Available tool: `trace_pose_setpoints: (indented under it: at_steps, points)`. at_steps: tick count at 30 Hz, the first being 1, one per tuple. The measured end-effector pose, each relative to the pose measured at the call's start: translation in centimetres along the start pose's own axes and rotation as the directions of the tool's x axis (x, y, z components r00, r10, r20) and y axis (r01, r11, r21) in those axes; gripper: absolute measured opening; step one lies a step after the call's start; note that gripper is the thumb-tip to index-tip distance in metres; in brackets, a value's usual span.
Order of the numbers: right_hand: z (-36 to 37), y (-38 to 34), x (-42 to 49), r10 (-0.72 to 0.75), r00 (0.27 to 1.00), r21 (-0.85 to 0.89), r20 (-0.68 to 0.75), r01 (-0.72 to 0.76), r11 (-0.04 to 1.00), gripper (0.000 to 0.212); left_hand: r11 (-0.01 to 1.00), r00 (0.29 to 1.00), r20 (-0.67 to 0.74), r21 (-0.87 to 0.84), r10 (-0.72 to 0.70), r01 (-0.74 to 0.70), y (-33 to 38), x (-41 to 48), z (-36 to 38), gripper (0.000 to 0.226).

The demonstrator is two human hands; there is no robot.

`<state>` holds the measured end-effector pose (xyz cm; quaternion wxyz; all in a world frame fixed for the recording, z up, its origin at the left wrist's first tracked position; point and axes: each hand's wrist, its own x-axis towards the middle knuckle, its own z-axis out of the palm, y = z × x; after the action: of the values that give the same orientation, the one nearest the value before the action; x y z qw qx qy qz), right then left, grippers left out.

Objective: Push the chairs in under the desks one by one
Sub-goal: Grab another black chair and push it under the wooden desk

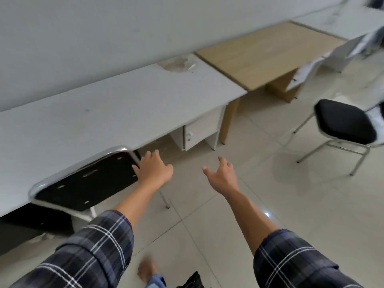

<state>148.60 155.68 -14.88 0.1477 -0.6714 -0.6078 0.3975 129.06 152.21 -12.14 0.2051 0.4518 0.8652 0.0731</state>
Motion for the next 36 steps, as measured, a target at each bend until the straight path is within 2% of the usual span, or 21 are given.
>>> trace_pose_setpoints:
  at_steps: [4, 5, 8, 12, 14, 18, 21, 26, 36]
  points:
    - [-9.3, 9.0, -2.5, 0.114, 0.984, -0.002, -0.138, -0.115, 0.993, 0.082, 0.947, 0.951, 0.092, 0.104, 0.294, -0.303, 11.9, -5.5, 5.7, 0.074]
    - [-10.6, 10.5, -2.9, 0.130, 0.979, -0.011, -0.157, -0.134, 0.991, 0.082, 0.933, 0.938, 0.102, 0.109, 0.332, -0.342, 13.7, -6.4, 6.5, 0.075]
    - [-17.3, 17.4, -5.1, 0.236, 0.935, 0.041, -0.265, -0.233, 0.972, 0.084, 0.844, 0.854, 0.157, 0.143, 0.496, -0.516, 22.7, -10.9, 9.8, 0.076]
    - [-23.2, 23.9, -6.8, 0.325, 0.873, 0.096, -0.363, -0.312, 0.945, 0.086, 0.731, 0.743, 0.228, 0.151, 0.629, -0.666, 31.5, -15.6, 13.1, 0.077]
    - [-24.6, 24.9, -6.9, 0.329, 0.862, 0.091, -0.385, -0.319, 0.943, 0.087, 0.702, 0.715, 0.256, 0.159, 0.651, -0.695, 33.4, -16.5, 13.9, 0.078]
    - [-30.2, 30.5, -6.5, 0.402, 0.804, 0.125, -0.439, -0.389, 0.913, 0.091, 0.595, 0.607, 0.338, 0.153, 0.719, -0.789, 41.1, -19.3, 17.9, 0.078]
    - [-34.9, 34.3, -5.3, 0.438, 0.776, 0.122, -0.454, -0.433, 0.893, 0.091, 0.548, 0.561, 0.377, 0.153, 0.737, -0.822, 46.3, -20.3, 20.6, 0.077]
    - [-44.0, 40.1, -2.9, 0.502, 0.714, 0.163, -0.489, -0.490, 0.856, 0.090, 0.475, 0.493, 0.408, 0.152, 0.769, -0.867, 57.8, -21.1, 25.1, 0.076]
    - [-60.9, 50.2, 2.3, 0.576, 0.586, 0.324, -0.570, -0.485, 0.813, 0.092, 0.300, 0.326, 0.445, 0.131, 0.834, -0.945, 81.4, -25.2, 32.5, 0.077]
